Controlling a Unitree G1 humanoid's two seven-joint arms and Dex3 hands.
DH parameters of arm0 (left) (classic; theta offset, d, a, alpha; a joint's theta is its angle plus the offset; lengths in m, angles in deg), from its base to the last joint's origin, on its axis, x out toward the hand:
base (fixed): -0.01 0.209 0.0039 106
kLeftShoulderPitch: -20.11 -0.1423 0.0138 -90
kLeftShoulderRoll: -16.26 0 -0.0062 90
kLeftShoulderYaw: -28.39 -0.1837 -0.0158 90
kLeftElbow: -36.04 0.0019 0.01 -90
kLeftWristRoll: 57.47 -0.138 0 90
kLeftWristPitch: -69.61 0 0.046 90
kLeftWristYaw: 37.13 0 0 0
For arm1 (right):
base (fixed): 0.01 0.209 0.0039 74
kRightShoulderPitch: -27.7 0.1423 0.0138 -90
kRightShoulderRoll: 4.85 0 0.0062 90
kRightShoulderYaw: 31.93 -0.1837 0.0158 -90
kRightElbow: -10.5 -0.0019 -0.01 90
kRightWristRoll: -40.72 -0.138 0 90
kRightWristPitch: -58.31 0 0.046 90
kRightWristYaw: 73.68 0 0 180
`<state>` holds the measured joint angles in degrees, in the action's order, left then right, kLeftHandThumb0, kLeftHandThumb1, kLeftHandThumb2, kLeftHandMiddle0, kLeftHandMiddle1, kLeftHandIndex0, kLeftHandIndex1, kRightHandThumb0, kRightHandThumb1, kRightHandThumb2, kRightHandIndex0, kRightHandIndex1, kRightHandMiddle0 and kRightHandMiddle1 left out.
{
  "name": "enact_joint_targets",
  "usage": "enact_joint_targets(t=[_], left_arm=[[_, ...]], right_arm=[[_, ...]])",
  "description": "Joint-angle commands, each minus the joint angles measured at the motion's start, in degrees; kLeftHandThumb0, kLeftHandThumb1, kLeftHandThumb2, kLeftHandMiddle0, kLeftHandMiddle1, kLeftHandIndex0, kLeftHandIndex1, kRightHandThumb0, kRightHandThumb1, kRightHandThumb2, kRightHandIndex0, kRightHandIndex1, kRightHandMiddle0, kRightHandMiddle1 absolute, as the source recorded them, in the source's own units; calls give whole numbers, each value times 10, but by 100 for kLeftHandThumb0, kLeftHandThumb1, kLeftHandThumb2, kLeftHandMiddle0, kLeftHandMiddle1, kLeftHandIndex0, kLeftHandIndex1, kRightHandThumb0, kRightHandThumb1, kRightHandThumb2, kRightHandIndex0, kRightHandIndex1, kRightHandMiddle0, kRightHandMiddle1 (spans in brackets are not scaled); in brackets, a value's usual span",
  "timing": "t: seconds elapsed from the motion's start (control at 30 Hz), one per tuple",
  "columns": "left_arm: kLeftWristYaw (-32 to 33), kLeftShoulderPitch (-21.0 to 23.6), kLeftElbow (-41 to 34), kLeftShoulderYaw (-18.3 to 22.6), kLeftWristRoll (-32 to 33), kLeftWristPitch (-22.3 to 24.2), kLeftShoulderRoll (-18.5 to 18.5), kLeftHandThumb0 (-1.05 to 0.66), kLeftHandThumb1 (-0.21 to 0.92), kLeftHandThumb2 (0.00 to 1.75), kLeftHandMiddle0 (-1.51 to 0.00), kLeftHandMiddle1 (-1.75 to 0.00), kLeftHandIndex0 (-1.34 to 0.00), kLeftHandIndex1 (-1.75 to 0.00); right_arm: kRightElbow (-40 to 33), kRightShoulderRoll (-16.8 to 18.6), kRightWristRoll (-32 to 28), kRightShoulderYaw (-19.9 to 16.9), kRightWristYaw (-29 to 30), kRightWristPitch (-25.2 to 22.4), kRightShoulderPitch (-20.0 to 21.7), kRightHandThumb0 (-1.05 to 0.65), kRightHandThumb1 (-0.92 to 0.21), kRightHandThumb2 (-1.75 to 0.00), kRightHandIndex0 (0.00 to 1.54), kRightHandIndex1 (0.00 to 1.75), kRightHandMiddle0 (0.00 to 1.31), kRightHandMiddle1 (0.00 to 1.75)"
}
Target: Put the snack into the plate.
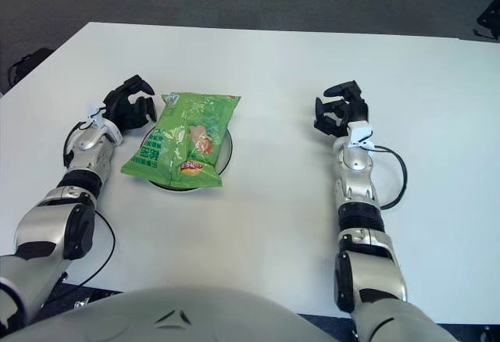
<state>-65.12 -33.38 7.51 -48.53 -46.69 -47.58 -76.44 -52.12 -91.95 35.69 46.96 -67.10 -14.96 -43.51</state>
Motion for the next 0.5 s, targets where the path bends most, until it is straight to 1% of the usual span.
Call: enact_joint_targets(t=[0.0, 0.13, 0.23, 0.37, 0.47], left_arm=[[2, -37, 17, 1, 3, 24, -14, -43, 49, 110, -94, -175, -48, -175], [2, -40, 13, 4, 5, 27, -16, -43, 50, 109, -94, -175, -47, -175], [2, -42, 8, 5, 5, 28, -17, -42, 50, 109, -94, -175, -47, -175], [3, -44, 4, 5, 4, 30, -17, -42, 50, 108, -94, -175, -47, -175], [2, -46, 1, 5, 4, 31, -18, -42, 50, 108, -94, -175, -47, -175]], right_arm=[[-26, 57, -25, 6, -3, -47, -58, -1, -12, -149, 79, 159, 57, 175], [-63, 70, -45, 4, -3, -102, -76, -1, -3, -161, 83, 165, 63, 175], [-81, 76, -55, 1, -3, -126, -82, -1, 2, -167, 87, 166, 66, 175], [-89, 82, -59, -3, -2, -133, -85, -1, 8, -173, 93, 163, 70, 175], [-88, 84, -59, -5, -2, -124, -86, -1, 9, -174, 94, 163, 71, 175]])
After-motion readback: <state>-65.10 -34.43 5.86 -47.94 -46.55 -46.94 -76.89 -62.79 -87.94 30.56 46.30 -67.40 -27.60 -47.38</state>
